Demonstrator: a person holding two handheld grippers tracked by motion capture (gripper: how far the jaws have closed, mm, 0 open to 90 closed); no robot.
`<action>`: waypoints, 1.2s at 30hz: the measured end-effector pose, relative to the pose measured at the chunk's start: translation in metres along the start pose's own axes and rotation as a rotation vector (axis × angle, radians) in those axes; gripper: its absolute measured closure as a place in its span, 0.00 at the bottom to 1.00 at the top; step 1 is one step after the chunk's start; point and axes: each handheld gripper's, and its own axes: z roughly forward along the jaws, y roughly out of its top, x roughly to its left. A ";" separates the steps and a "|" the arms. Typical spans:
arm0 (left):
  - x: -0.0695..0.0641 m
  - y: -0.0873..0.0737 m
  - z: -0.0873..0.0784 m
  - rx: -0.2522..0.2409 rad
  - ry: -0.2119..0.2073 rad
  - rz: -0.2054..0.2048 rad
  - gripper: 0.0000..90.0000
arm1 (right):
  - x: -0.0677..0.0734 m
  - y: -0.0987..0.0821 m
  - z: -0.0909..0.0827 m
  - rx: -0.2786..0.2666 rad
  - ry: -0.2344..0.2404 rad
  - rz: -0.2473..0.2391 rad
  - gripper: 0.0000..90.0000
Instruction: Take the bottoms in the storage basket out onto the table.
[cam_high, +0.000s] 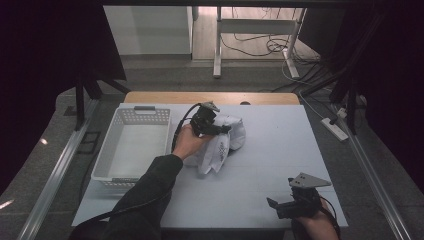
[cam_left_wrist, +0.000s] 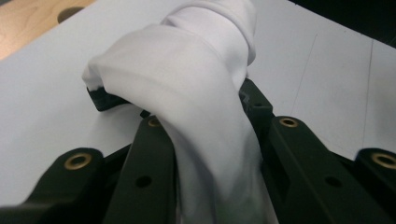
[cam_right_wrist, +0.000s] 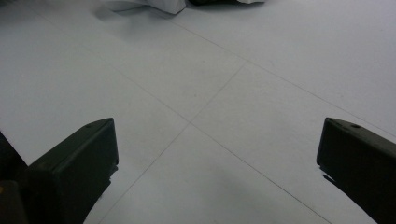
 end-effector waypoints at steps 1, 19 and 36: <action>0.000 -0.002 0.003 0.008 0.003 -0.004 0.80 | 0.000 0.000 0.000 0.001 0.000 0.000 0.00; 0.003 -0.018 0.025 0.083 0.018 -0.051 0.78 | 0.000 0.000 0.000 0.004 -0.001 -0.004 0.00; 0.002 -0.031 0.044 0.141 0.042 -0.050 0.74 | 0.000 0.000 0.000 0.006 0.000 -0.006 0.00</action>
